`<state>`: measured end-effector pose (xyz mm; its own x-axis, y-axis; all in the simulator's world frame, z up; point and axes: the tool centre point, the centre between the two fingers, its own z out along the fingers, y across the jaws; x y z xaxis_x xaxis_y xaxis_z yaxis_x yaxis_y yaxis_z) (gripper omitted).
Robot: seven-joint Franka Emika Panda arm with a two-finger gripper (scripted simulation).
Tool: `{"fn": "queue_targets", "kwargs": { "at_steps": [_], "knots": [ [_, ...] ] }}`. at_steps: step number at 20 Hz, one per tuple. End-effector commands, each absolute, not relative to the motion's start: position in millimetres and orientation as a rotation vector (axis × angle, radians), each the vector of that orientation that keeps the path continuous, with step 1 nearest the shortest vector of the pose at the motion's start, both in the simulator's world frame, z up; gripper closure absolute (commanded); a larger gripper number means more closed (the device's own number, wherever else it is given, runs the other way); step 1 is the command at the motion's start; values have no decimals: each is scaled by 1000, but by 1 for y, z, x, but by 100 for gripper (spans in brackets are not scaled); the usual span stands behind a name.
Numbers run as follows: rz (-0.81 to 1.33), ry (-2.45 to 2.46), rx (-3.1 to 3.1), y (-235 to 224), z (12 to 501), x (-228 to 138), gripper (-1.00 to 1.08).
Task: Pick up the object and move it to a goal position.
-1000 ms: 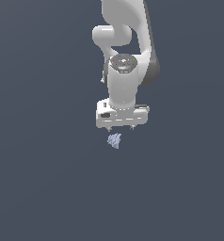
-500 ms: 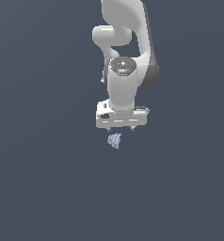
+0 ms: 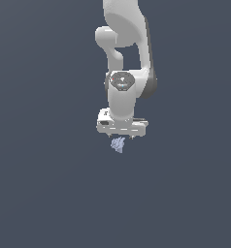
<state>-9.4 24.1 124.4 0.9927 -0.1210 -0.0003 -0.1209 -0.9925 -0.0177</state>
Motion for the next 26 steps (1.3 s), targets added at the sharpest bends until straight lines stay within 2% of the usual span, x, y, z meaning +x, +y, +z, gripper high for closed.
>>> {"fn": "queue_targets", "kwargs": {
  "at_steps": [1, 17, 26],
  "knots": [
    [0, 269, -3118, 20, 113, -12, -92],
    [1, 411, -3114, 12, 87, -19, -92],
    [0, 417, -3114, 12, 48, -20, -92]
  ]
}}
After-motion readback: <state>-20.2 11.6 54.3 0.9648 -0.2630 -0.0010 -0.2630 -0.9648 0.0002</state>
